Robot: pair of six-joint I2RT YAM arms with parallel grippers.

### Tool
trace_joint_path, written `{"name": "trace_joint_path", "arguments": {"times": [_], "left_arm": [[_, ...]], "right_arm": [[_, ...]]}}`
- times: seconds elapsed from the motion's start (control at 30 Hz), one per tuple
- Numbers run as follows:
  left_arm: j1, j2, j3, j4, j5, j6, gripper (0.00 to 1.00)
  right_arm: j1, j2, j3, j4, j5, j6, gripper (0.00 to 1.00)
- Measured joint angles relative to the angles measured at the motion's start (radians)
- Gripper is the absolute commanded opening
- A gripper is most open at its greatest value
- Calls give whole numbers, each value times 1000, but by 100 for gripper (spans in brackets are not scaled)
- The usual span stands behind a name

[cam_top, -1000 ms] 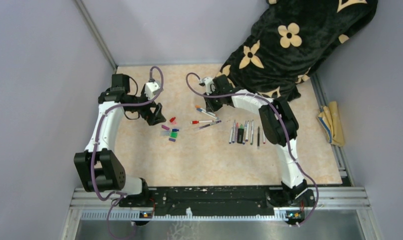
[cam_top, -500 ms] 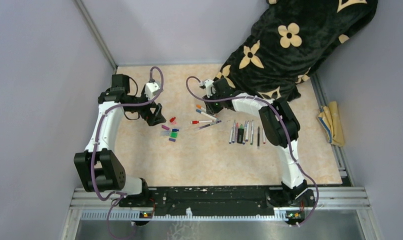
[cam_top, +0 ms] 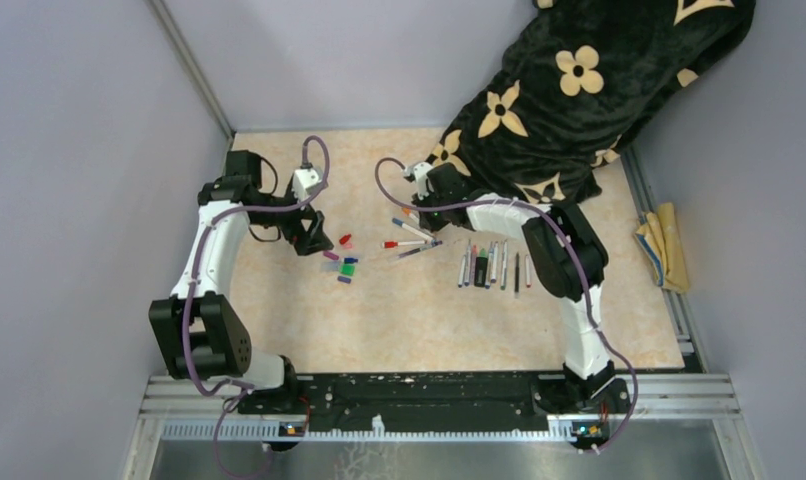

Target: Open the pen caps

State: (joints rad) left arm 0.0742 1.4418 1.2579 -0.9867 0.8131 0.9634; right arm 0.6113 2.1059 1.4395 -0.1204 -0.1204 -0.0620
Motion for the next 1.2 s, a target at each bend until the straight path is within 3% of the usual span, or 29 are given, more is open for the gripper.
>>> {"name": "trace_joint_path", "arguments": {"times": [0.27,0.43,0.6,0.93,1.07,1.2], "left_arm": [[0,0,0,-9,48,89,99],[0,0,0,-10,93,178,99],[-25,0,2,-46,107,298,97],[-263,-45,-47,-82,-34,483,94],[-338,-95,-82,-70,-100,510,87],[-375,-105,-93,-59,-145,523,71]], "right_arm": [[-24,-118,3,-76,-81,90,0],[-26,-257,-10,-103,-288,208,0],[-23,-378,-143,-87,-488,320,0],[90,-386,-203,-131,-699,424,0],[116,-379,-201,-118,-737,455,0],[120,-356,-201,-75,-761,498,0]]}}
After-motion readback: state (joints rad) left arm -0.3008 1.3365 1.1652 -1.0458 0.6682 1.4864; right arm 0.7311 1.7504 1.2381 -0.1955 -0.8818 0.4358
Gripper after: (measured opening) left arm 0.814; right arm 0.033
